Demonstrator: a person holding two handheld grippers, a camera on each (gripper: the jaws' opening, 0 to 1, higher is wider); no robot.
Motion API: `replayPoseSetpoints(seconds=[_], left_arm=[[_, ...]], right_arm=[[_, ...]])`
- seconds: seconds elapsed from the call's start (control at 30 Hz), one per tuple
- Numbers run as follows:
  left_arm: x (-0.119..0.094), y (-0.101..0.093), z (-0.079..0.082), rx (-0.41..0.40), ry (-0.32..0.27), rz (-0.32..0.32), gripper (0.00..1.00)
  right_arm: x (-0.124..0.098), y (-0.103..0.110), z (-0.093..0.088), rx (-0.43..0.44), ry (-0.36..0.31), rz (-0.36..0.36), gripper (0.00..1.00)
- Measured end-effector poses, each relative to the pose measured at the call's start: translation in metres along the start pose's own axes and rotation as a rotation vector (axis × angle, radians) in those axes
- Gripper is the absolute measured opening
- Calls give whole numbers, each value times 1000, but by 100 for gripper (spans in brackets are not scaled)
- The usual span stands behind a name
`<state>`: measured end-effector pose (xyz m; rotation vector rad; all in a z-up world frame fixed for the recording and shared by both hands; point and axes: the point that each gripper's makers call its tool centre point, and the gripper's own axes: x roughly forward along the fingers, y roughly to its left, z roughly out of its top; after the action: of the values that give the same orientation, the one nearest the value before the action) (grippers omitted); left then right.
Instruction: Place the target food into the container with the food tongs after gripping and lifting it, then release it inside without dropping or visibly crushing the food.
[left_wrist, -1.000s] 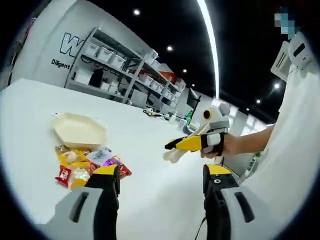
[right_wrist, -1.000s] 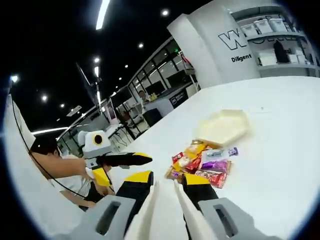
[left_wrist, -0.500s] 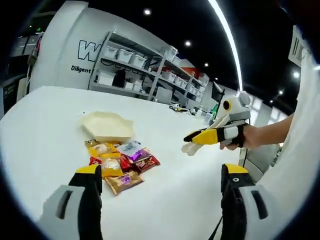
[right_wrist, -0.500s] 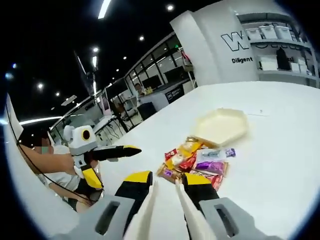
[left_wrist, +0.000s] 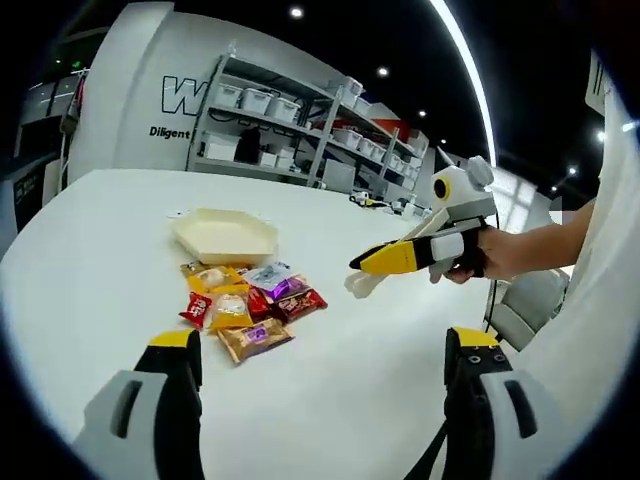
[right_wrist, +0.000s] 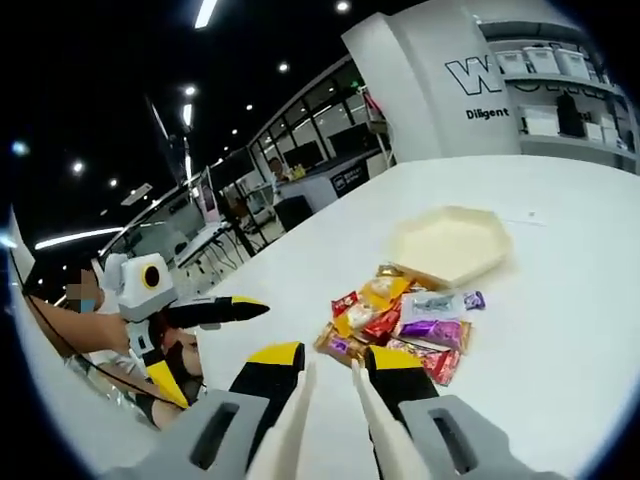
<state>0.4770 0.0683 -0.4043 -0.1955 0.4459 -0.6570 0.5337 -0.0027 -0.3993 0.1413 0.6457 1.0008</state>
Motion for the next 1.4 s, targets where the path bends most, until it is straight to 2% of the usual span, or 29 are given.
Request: replayPoseSetpoints(seconds=[0.1, 0.13, 0.23, 0.37, 0.53, 0.67, 1.03, 1.4], left_arm=[[-4, 1, 3, -8, -19, 4, 98], [-5, 2, 6, -34, -39, -1, 98], [-7, 10, 3, -3, -18, 29, 98], [-8, 12, 1, -6, -5, 33, 99], [-9, 15, -3, 29, 22, 43, 99], [-9, 20, -7, 48, 45, 72, 99], [-10, 24, -4, 57, 36, 105, 99], [-14, 24, -5, 53, 41, 127, 99]], right_arm=[[8, 1, -2, 2, 10, 4, 20], [12, 1, -3, -5, 18, 3, 20], [19, 1, -3, -27, 24, 3, 20], [32, 1, -1, -75, 42, 12, 20], [47, 1, -4, -122, 73, 28, 20], [57, 1, -8, -190, 103, 44, 20], [84, 0, -19, -400, 217, 102, 21], [98, 5, -27, -510, 287, 148, 22]])
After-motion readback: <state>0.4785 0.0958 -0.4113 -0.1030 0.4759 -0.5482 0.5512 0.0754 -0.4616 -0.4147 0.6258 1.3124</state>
